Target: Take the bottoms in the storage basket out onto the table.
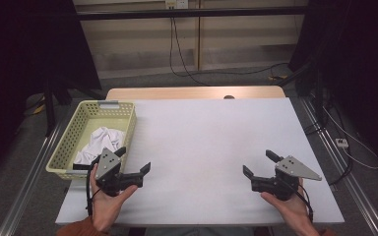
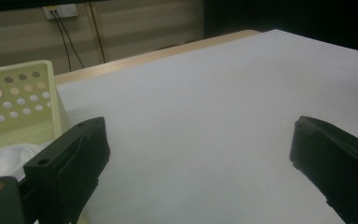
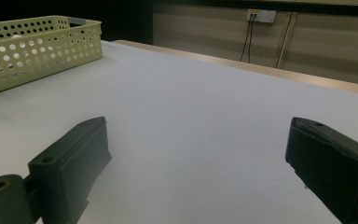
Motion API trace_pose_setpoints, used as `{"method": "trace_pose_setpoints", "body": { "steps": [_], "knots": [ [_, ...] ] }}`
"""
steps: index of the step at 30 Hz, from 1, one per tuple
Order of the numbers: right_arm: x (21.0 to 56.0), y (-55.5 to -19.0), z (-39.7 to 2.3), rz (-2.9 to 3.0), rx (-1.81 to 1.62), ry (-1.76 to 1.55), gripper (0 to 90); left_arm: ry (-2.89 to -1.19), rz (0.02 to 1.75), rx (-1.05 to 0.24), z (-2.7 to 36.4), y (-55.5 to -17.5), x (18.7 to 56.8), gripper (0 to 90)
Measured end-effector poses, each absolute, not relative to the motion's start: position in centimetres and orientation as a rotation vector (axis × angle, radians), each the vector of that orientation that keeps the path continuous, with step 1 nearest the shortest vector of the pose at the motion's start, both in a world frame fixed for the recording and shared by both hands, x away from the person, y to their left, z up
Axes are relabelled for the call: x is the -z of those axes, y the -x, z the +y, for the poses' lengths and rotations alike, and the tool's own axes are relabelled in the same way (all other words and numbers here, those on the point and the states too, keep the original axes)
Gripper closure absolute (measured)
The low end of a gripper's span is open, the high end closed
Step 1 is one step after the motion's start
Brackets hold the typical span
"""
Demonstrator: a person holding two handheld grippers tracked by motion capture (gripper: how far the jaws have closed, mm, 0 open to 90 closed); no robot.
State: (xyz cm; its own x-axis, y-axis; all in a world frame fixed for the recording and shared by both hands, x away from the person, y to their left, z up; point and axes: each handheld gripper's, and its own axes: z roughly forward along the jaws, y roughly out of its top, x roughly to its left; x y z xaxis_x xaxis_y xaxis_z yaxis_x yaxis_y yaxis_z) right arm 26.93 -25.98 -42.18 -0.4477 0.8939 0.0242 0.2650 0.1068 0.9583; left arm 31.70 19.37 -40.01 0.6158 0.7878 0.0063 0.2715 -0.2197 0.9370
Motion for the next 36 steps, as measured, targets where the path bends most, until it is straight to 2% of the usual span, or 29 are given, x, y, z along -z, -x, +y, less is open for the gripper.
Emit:
{"method": "trace_pose_setpoints", "body": {
  "steps": [19, 36],
  "knots": [
    [42.3, -26.9, -26.3, 1.799, -1.365, -1.142, 6.1, -1.785, 0.855, -0.566, 19.5, -32.5, 39.1, 4.5],
    [42.5, -27.2, -26.3, 1.820, -1.369, -1.150, 6.1, -1.769, 0.886, -0.610, 21.8, -33.3, 37.0, 4.9]
  ]
}}
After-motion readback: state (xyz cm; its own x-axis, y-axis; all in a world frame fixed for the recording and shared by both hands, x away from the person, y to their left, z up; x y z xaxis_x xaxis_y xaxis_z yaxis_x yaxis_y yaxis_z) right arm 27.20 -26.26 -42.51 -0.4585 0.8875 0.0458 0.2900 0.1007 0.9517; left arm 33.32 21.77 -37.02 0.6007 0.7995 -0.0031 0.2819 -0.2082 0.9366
